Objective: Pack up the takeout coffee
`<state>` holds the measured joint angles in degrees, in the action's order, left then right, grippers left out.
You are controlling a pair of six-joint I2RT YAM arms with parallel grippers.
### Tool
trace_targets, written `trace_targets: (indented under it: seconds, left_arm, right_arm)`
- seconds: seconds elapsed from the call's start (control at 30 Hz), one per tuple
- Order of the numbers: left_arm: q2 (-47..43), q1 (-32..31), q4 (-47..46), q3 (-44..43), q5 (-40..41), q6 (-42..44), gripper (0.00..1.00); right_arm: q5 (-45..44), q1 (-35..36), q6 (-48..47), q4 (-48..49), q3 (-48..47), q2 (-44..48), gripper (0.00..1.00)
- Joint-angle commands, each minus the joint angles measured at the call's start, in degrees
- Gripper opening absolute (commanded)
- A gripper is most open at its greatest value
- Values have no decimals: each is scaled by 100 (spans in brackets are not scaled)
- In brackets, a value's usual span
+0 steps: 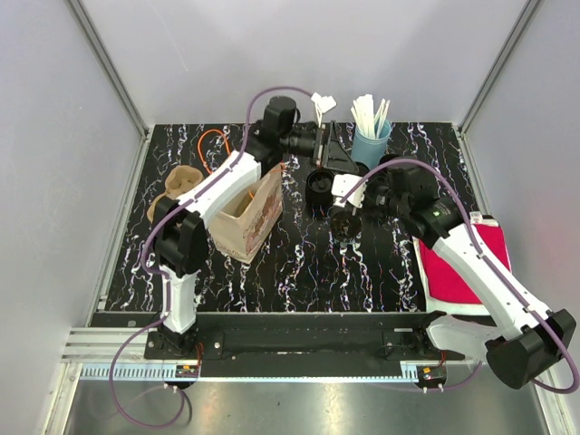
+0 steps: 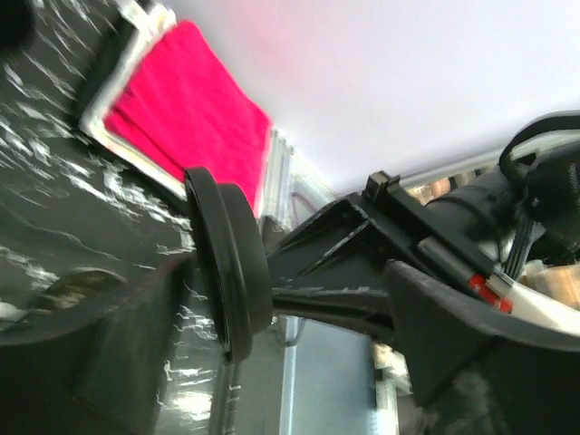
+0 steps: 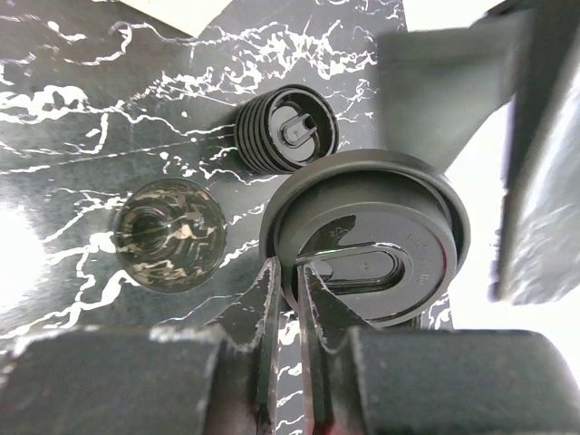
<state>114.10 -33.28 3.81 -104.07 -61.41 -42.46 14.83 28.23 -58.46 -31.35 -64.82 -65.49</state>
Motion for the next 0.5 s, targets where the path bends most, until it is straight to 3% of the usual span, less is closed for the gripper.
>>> trace_targets:
  seconds: [0.0,0.27,0.47]
  left_arm:
    - [-55,251,1533,-1097,286,1650,99]
    - [-142,462,2965,-2511,1111,2926,99]
    - [-817,401,3485,-2443,1884,4417,99]
  right_arm:
    - [144,16,238,-520,-426,274,3]
    - [-138,7,352,-538,-312,362,0]
    - [-287,7,537,-495,-163,309,0]
